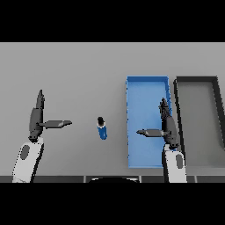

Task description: Pick up the blue pipe and place it into the blue bin.

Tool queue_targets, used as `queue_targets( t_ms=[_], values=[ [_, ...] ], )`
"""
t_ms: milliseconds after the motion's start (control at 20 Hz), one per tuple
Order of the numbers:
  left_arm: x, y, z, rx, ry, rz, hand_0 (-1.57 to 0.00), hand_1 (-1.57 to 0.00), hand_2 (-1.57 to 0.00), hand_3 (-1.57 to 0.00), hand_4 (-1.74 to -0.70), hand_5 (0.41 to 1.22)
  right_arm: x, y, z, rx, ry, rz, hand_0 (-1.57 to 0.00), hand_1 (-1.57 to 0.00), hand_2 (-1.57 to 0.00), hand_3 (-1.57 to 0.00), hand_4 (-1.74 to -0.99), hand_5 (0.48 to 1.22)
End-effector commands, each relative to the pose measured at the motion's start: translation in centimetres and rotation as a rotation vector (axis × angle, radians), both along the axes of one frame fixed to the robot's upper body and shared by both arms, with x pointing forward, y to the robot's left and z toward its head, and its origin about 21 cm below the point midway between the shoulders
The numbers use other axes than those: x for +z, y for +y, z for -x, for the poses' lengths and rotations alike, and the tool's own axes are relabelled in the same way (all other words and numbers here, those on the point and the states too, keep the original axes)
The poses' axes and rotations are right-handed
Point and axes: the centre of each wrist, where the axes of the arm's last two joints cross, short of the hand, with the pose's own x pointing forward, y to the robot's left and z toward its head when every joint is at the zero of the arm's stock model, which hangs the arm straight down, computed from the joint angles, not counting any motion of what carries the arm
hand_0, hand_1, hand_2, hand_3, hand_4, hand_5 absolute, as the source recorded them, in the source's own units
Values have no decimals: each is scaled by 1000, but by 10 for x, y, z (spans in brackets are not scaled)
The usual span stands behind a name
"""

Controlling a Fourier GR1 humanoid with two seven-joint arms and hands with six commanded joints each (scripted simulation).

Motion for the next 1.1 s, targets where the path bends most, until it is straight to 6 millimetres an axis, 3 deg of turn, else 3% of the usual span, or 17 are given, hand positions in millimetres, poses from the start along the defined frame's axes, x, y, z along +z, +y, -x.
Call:
queue_targets(
  t_ms=[0, 250, 350, 500, 900, 1050],
  values=[
    [0, -1, 0, -1, -6, 0, 1, 1, 1, 1, -1006, 586, 0, -1, 0, -2, 0, 0, 1, 1, 1, 1, -1222, 603],
    [-2, -11, 1, -9, -4, 5, 1, 1, 1, 1, -1006, 586, 0, -8, 1, -4, -2, 1, 1, 1, 1, 1, -1222, 603],
    [-5, 9, 19, -213, -15, -113, 1, 1, 1, 1, -1011, 588, 4, -23, 19, 86, -88, 157, 1, 1, 1, 1, -1227, 603],
    [0, 23, 25, -301, 0, -166, 1, 1, 1, 1, -1010, 589, 9, -27, 28, 128, -87, 218, 1, 1, 1, 1, -1232, 599],
    [5, 12, 34, -516, 35, -150, 1, 1, 1, 1, -1024, 573, 15, -25, 26, 140, -93, 250, 1, 1, 1, 1, -1220, 589],
    [8, -4, 38, -616, 93, -170, 1, 1, 1, 1, -1040, 532, 14, -26, 24, 154, -120, 245, 1, 1, 1, 1, -1225, 603]
  ],
)
